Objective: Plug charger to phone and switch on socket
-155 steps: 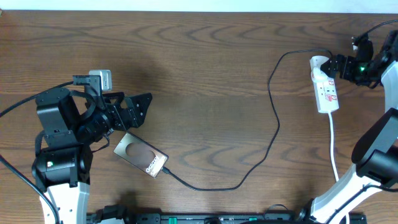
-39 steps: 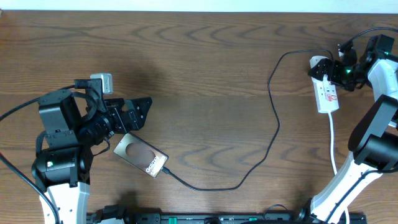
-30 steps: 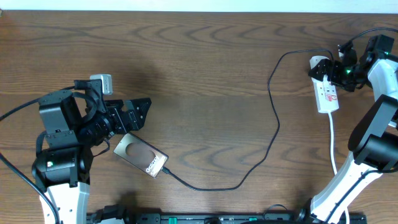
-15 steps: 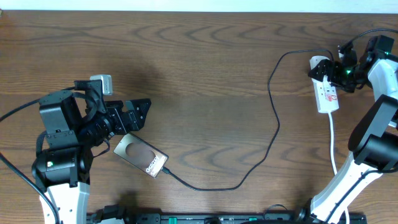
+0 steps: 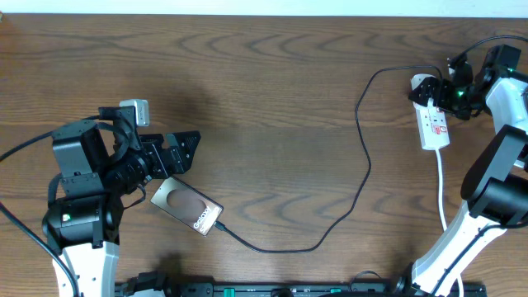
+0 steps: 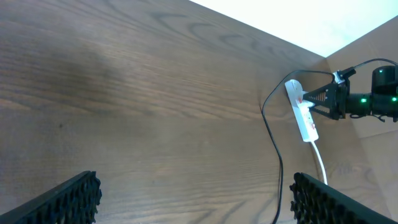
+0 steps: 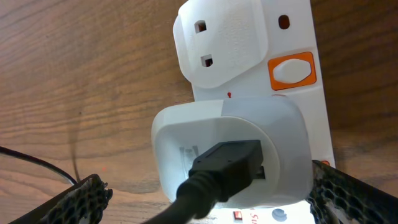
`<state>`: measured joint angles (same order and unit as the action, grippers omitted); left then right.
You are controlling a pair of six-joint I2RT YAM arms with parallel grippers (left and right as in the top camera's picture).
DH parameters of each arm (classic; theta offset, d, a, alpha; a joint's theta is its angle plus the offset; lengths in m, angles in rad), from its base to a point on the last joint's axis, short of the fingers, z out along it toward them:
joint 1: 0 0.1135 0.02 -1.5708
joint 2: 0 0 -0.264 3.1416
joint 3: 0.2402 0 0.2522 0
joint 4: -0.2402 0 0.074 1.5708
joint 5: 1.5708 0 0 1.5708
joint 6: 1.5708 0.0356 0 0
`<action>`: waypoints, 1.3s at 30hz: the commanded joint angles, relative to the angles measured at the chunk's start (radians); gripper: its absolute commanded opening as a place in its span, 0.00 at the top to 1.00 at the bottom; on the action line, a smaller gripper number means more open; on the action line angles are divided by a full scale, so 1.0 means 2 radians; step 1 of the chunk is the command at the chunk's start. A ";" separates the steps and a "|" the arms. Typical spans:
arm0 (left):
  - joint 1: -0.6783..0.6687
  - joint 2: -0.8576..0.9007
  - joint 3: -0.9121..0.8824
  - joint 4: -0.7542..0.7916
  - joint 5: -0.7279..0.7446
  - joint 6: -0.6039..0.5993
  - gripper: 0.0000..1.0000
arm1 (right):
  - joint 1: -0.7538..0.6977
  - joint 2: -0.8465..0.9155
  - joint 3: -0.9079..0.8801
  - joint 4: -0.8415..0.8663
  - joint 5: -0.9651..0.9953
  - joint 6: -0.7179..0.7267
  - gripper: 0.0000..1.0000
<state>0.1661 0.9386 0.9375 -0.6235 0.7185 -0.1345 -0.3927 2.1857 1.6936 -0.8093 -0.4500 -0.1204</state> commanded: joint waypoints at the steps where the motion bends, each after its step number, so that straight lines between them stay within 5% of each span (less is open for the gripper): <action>1: -0.002 -0.003 0.008 -0.001 -0.005 -0.002 0.04 | 0.007 0.012 0.003 -0.003 -0.006 0.000 0.01; 39: -0.002 -0.003 0.008 -0.006 -0.005 -0.002 0.04 | 0.021 0.015 -0.037 0.019 -0.042 0.010 0.01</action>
<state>0.1661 0.9386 0.9375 -0.6327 0.7185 -0.1345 -0.3832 2.1818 1.6650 -0.7567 -0.4557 -0.1200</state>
